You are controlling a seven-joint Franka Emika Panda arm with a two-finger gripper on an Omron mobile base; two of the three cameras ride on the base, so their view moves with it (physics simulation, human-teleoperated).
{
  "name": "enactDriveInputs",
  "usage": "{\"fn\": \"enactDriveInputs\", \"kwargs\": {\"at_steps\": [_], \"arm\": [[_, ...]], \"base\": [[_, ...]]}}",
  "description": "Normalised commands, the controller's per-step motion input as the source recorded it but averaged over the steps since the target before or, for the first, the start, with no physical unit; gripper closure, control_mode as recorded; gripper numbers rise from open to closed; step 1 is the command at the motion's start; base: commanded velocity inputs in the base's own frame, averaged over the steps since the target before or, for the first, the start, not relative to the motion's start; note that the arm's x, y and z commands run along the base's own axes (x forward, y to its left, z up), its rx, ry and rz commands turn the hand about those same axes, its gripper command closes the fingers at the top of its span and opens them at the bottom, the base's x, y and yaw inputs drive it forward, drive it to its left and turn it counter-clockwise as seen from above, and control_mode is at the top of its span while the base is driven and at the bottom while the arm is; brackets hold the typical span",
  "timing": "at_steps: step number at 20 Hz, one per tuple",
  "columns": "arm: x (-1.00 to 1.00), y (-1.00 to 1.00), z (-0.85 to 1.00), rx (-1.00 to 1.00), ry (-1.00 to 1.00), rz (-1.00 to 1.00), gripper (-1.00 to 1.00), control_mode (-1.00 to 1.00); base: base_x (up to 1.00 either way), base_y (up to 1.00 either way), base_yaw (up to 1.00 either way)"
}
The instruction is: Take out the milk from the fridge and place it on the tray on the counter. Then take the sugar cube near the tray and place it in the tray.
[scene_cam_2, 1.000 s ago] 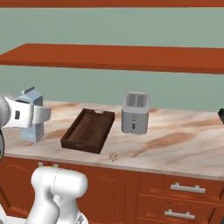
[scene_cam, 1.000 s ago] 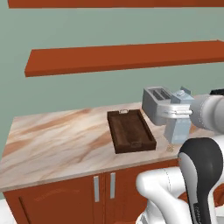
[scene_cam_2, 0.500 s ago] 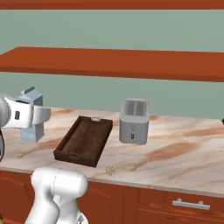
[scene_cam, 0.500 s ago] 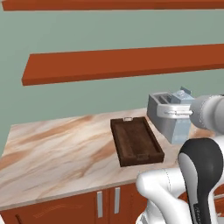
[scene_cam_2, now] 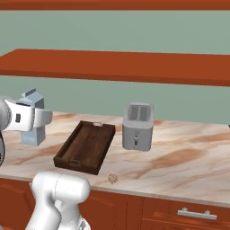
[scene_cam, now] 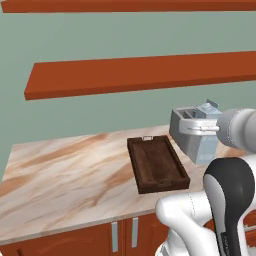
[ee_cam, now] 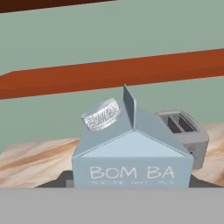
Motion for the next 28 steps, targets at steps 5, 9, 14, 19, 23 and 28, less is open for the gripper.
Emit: {"fn": "enactDriveInputs", "kwargs": {"at_steps": [5, 9, 14, 19, 23, 28], "arm": [[0.0, 0.0, 0.0, 0.0, 0.0, 0.0, 1.0, 1.0], [-0.09, -0.06, -0.37, 0.0, -0.01, 0.0, 1.0, -1.0], [0.06, -0.02, -0.51, 0.0, -0.04, 0.09, 1.0, -1.0], [0.37, -0.07, -0.4, 0.0, -0.01, 0.15, 1.0, -1.0], [0.51, -0.13, -0.41, 0.0, -0.07, 0.2, 1.0, -1.0], [0.16, 0.22, -0.46, 0.0, -0.23, -0.03, 1.0, -1.0]], "base": [[0.0, -0.01, 0.0], [0.0, 0.0, 0.0], [0.0, 0.0, 0.0], [0.0, 0.0, 0.0], [0.0, 0.0, 0.0], [0.0, 0.0, 0.0]]}}
